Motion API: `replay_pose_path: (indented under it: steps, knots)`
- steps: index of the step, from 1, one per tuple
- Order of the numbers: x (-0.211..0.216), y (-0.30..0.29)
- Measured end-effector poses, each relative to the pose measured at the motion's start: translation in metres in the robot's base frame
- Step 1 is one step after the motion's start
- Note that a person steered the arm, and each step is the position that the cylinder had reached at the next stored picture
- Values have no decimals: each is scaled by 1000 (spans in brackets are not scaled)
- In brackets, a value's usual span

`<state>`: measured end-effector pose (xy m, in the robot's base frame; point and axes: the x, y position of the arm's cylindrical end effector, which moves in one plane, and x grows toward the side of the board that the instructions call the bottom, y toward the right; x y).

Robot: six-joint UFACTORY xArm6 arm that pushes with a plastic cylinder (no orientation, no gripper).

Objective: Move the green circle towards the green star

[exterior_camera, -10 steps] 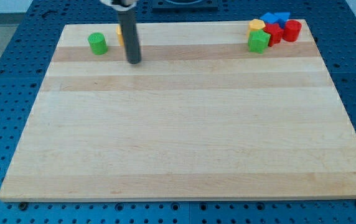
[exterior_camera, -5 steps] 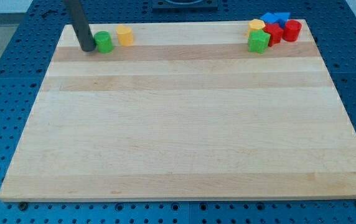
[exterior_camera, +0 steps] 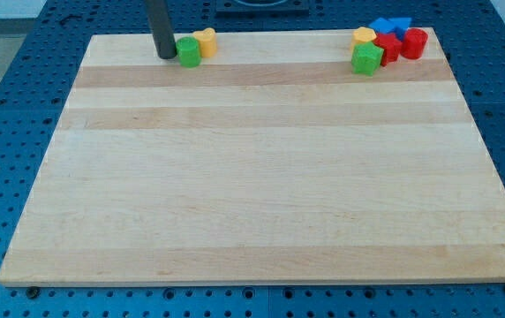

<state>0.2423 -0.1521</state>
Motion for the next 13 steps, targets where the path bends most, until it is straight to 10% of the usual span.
replay_pose_path:
  steps: [13]
  knots:
    - [24,251]
